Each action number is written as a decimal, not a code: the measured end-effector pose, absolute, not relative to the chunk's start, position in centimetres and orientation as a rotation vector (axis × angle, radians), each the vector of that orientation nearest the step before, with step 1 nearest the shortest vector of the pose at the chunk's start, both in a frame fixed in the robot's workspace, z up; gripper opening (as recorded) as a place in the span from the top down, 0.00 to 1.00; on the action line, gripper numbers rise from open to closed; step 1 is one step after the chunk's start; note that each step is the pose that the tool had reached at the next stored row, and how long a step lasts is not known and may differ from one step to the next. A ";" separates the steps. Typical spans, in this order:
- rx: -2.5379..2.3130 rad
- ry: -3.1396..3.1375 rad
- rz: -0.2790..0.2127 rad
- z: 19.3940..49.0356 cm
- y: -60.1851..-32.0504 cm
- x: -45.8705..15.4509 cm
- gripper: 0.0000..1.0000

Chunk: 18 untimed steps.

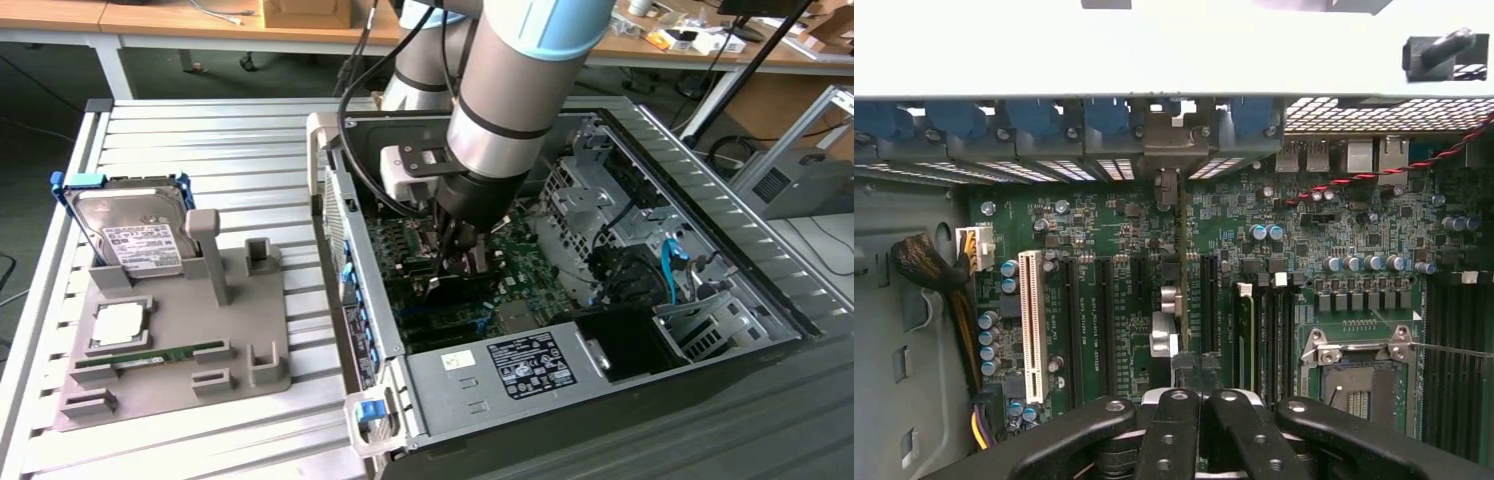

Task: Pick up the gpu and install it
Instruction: 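Press down on the gpu until it lock into place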

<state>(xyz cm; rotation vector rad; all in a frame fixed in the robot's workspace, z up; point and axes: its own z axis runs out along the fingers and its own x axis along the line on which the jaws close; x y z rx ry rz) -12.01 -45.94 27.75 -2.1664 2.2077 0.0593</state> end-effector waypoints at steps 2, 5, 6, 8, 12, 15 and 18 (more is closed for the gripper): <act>-2.166 2.208 0.060 27.7 -45.9 -12.0 0.89; -2.166 2.207 0.060 27.6 -45.9 -12.0 0.89; -2.166 2.207 0.060 27.6 -46.0 -12.1 0.89; -2.166 2.207 0.060 27.6 -46.0 -12.1 0.89; -2.165 2.207 0.061 27.5 -46.0 -12.1 0.89; -2.165 2.206 0.062 27.6 -46.2 -12.1 0.89; -2.165 2.206 0.062 27.5 -46.2 -12.1 0.89</act>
